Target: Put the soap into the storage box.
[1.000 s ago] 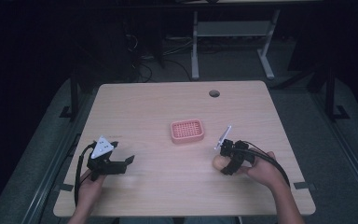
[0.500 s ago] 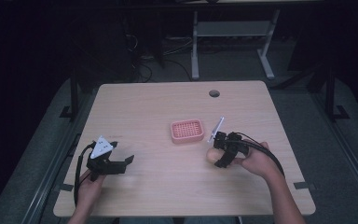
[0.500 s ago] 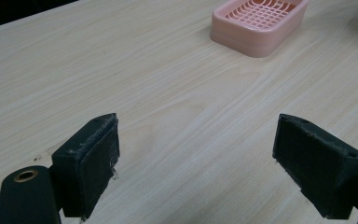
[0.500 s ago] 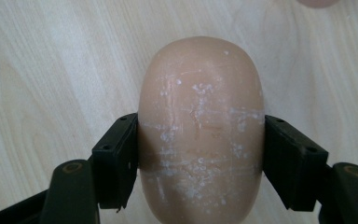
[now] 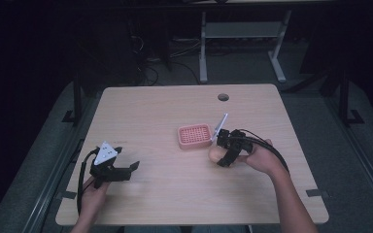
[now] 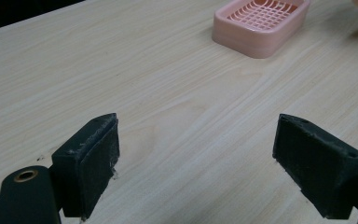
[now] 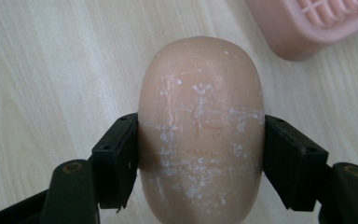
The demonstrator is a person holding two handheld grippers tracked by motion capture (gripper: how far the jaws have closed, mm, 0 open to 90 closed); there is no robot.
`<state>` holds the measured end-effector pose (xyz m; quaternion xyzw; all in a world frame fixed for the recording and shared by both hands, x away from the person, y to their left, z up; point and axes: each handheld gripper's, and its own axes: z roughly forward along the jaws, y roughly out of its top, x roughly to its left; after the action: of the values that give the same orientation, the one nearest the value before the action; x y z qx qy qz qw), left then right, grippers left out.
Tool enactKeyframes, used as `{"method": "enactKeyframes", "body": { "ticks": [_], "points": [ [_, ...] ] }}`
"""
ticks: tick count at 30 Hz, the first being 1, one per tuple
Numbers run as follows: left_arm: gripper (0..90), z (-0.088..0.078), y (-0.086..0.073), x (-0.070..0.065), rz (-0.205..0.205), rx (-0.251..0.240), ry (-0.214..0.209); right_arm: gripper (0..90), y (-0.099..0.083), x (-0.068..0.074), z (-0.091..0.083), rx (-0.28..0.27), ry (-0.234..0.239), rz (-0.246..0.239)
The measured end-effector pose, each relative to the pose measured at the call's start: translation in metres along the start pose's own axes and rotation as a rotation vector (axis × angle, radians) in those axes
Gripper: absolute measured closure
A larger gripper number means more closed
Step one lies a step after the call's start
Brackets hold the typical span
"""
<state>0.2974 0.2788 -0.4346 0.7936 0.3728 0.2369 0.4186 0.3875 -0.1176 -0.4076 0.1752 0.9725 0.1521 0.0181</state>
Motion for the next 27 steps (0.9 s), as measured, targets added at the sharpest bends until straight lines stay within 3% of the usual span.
{"method": "enactKeyframes", "body": {
  "ticks": [13, 16, 27],
  "points": [
    [14.3, -0.001, 0.000, 0.001, 0.000, -0.004, 0.003, 31.5, 0.019, -0.016, -0.005, -0.013, -0.002, -0.014],
    [14.3, 0.000, 0.000, 0.001, -0.010, -0.011, 0.005, 31.5, 0.021, -0.020, -0.005, -0.037, 0.014, -0.008],
    [14.3, -0.002, 0.000, 0.004, -0.029, -0.015, 0.014, 31.5, 0.038, -0.034, -0.004, -0.017, 0.007, -0.029]
  ]
}}
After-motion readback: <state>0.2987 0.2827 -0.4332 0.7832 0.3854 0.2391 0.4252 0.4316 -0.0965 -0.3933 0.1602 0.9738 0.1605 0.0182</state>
